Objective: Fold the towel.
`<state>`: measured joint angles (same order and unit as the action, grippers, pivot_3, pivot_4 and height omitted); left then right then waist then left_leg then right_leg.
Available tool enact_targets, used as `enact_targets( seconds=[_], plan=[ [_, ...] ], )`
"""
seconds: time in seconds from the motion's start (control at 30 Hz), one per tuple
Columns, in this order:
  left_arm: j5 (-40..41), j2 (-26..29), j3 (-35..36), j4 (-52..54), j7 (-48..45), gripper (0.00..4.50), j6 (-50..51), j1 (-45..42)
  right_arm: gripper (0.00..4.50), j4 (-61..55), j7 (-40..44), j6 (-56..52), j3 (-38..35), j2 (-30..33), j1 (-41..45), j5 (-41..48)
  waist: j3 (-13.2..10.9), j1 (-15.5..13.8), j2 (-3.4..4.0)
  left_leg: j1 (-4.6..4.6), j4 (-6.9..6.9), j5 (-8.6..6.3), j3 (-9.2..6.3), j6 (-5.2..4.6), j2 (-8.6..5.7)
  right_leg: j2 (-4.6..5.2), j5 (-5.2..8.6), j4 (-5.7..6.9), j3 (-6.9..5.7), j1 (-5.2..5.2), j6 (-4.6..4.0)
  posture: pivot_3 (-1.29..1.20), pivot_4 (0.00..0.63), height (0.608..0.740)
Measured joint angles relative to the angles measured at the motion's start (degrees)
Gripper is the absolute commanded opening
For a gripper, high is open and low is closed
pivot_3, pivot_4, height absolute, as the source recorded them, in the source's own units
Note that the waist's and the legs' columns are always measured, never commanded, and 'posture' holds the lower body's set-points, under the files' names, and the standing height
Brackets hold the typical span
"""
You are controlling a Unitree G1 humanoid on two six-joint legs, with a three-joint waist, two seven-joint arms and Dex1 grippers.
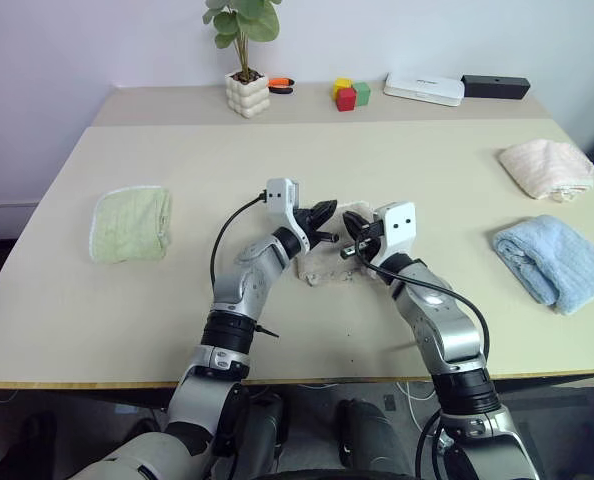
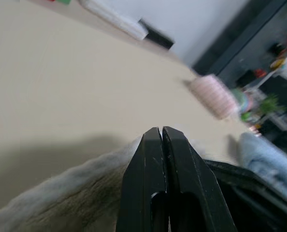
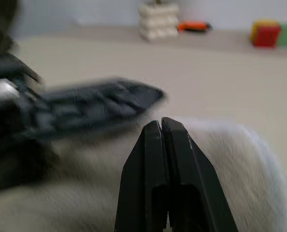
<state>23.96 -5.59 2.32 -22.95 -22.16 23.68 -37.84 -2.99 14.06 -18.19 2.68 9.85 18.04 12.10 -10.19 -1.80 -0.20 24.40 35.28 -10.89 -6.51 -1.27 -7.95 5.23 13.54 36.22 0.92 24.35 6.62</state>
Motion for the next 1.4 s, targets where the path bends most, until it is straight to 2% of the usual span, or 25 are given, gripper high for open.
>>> enact_targets(
  seconds=[0.2,0.27,0.3,0.37,0.6,0.7,0.8,0.87,0.97,1.17,1.4],
  plan=[
    [-4.4,3.8,-3.3,-2.2,0.4,0.03,2.3,0.2,0.01,4.0,-5.2,-2.1,-0.1,2.3,-0.4,-5.9,0.1,-0.2,0.02,-0.04,0.00,0.01,0.00,0.01,0.00,-0.03,-0.01,0.00,0.01,-0.03,-0.02,0.00,0.150,0.740],
    [-3.0,3.9,-1.9,-2.0,0.0,0.03,4.2,0.2,0.01,4.0,-5.5,-2.9,-1.4,2.6,-0.4,-6.1,0.1,-0.4,-0.02,-0.21,0.01,-0.05,-0.02,0.08,0.01,-0.03,-0.01,-0.01,0.01,-0.20,-0.02,0.00,0.150,0.740],
    [-1.3,3.8,-0.3,-2.0,-0.1,0.27,5.5,0.2,0.25,3.9,-5.4,-3.1,-1.8,2.5,-0.4,-5.7,0.1,-0.3,-0.02,-0.24,0.01,-0.06,-0.02,0.10,0.01,-0.03,-0.01,-0.02,0.01,-0.27,-0.02,0.00,0.150,0.740],
    [0.8,4.1,1.3,-1.3,-1.9,0.86,6.9,0.8,0.84,3.0,-4.6,-4.0,-3.7,1.5,-1.0,-3.1,0.1,-0.3,-0.02,-0.25,0.02,-0.06,-0.05,0.10,0.02,-0.03,-0.01,-0.01,-0.01,-0.29,-0.01,0.00,0.150,0.740],
    [2.5,5.6,1.9,3.6,-6.5,4.44,5.6,1.8,4.34,0.8,-4.1,-9.4,-10.0,0.0,0.4,4.0,0.1,-0.2,-0.01,-0.23,-0.02,-0.05,-0.03,0.11,0.03,-0.03,-0.01,-0.01,0.02,-0.24,-0.02,0.00,0.150,0.740],
    [3.0,7.5,1.3,5.0,-10.2,4.48,5.5,1.8,4.44,-0.5,-3.1,-14.7,-12.1,2.0,3.1,7.6,0.1,0.0,0.02,-0.17,-0.04,-0.03,-0.01,0.07,0.03,-0.03,-0.01,-0.01,0.02,-0.16,-0.03,0.00,0.150,0.740],
    [4.2,14.1,1.4,7.4,-17.9,4.48,4.8,1.8,4.44,-3.1,-0.6,-26.0,-15.3,9.2,6.6,12.9,0.1,0.7,0.06,-0.02,-0.07,0.01,-0.01,0.02,0.07,-0.03,-0.03,-0.01,0.01,0.01,-0.07,0.00,0.150,0.740],
    [4.4,17.7,1.9,7.9,-22.5,4.48,3.8,1.7,4.44,-5.3,0.3,-32.5,-17.5,11.3,7.9,16.4,0.1,1.1,0.05,-0.03,-0.13,0.00,-0.03,0.01,0.13,0.03,-0.03,-0.02,0.03,0.01,-0.09,0.00,0.150,0.740],
    [6.2,19.8,2.3,8.0,-28.5,4.48,3.8,1.7,4.44,-5.9,0.5,-39.7,-17.3,11.3,7.9,19.3,0.1,1.3,0.05,-0.02,-0.15,0.00,-0.02,0.00,0.15,0.05,-0.04,-0.04,0.08,0.04,-0.10,0.00,0.150,0.740],
    [10.4,30.6,1.6,12.3,-46.7,4.48,2.9,5.1,4.44,-5.1,0.2,-49.6,-17.5,10.8,9.4,22.6,0.1,2.4,0.06,0.00,-0.17,0.00,0.03,0.00,0.18,0.07,-0.06,-0.04,0.13,0.09,-0.15,0.00,0.150,0.740],
    [11.2,38.0,2.1,14.3,-54.6,4.48,1.8,8.1,4.44,-2.5,0.0,-53.7,-18.5,8.3,11.2,23.5,0.1,2.5,0.06,0.00,-0.17,-0.01,0.02,-0.01,0.19,0.08,-0.07,-0.08,0.12,0.08,-0.16,0.00,0.150,0.740]
  ],
)
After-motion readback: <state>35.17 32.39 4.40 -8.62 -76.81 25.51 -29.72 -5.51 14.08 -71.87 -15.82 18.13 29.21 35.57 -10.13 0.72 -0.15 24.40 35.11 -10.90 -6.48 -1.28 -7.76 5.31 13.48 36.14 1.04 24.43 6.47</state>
